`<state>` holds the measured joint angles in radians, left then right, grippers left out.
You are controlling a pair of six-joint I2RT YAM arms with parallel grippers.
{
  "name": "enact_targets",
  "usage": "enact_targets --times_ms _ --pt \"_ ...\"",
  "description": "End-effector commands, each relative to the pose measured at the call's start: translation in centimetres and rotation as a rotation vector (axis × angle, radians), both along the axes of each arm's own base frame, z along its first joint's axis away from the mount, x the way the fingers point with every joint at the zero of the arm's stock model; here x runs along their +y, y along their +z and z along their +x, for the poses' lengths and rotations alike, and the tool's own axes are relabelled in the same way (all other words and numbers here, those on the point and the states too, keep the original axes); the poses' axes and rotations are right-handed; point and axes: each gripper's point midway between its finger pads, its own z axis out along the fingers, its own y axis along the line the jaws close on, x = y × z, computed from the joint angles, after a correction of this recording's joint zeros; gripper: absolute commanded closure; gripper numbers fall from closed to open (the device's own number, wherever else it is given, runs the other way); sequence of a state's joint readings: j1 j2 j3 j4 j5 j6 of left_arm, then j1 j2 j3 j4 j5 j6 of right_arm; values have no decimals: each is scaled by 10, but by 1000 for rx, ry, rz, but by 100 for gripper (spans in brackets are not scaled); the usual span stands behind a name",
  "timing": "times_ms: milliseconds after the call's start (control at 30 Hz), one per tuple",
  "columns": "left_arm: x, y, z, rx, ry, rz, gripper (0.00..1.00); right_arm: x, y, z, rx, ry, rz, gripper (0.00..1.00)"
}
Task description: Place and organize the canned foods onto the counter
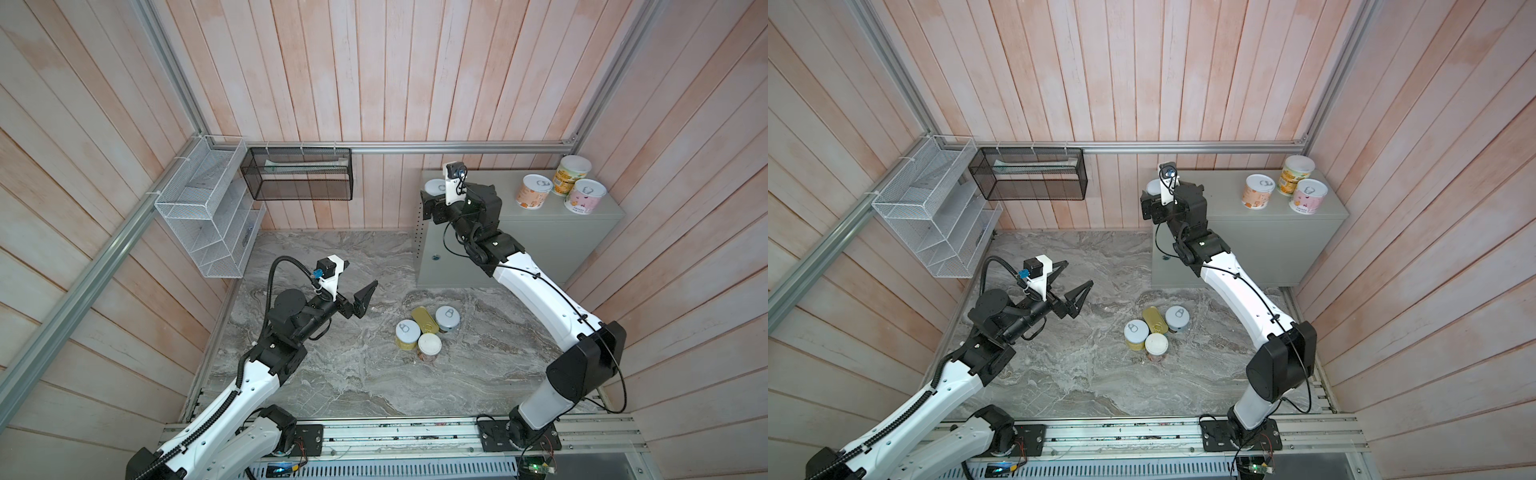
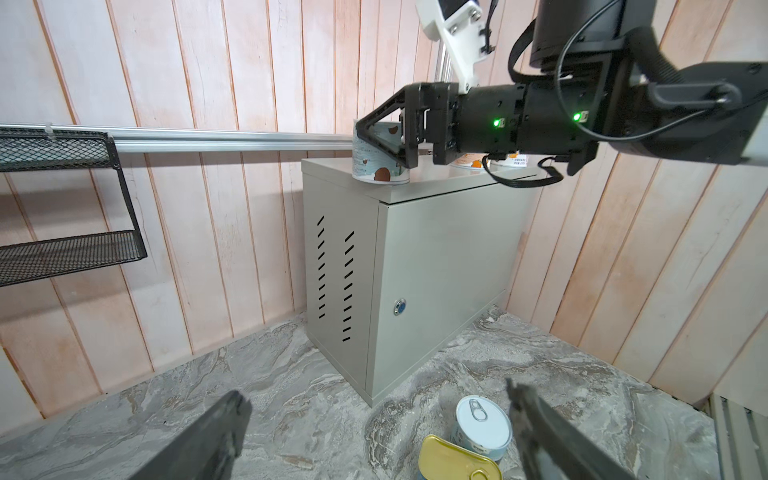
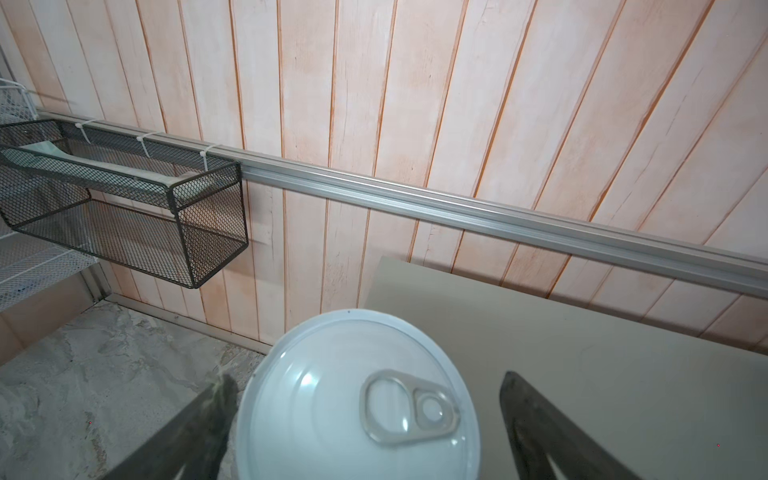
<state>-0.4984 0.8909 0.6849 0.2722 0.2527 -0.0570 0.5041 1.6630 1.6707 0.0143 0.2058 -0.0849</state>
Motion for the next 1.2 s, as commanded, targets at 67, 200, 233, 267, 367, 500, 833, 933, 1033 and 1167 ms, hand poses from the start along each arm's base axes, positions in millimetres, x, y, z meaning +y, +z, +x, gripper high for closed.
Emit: enact_targets --times_ms 67,200,233,267,367,500,833,933,1033,1167 --pt "2 -13 -3 31 8 26 0 -7 2 10 -8 -57 -25 2" --pt "2 -14 -3 32 7 28 0 -12 -1 14 -6 -90 -37 2" --pt "2 -16 -2 35 7 31 0 -14 -3 16 -3 -100 -40 2" --pt "1 -17 -2 38 6 33 0 -16 -4 17 0 -105 -41 2" --pt "-1 -20 -1 44 -1 37 0 -22 -7 20 7 -106 -32 2" --pt "-3 -22 -1 50 -17 36 0 -34 -9 26 19 -112 -10 2" --pt "-5 -23 -2 51 -28 33 0 -21 12 15 -4 32 21 2" --pt "-5 -26 -2 56 -28 36 0 -20 28 3 -15 63 36 2" --pt "-5 -32 -1 69 -28 45 0 -26 44 -12 -37 66 70 2" --pt "-5 -31 -3 68 -33 45 0 -37 54 -30 -30 39 81 2"
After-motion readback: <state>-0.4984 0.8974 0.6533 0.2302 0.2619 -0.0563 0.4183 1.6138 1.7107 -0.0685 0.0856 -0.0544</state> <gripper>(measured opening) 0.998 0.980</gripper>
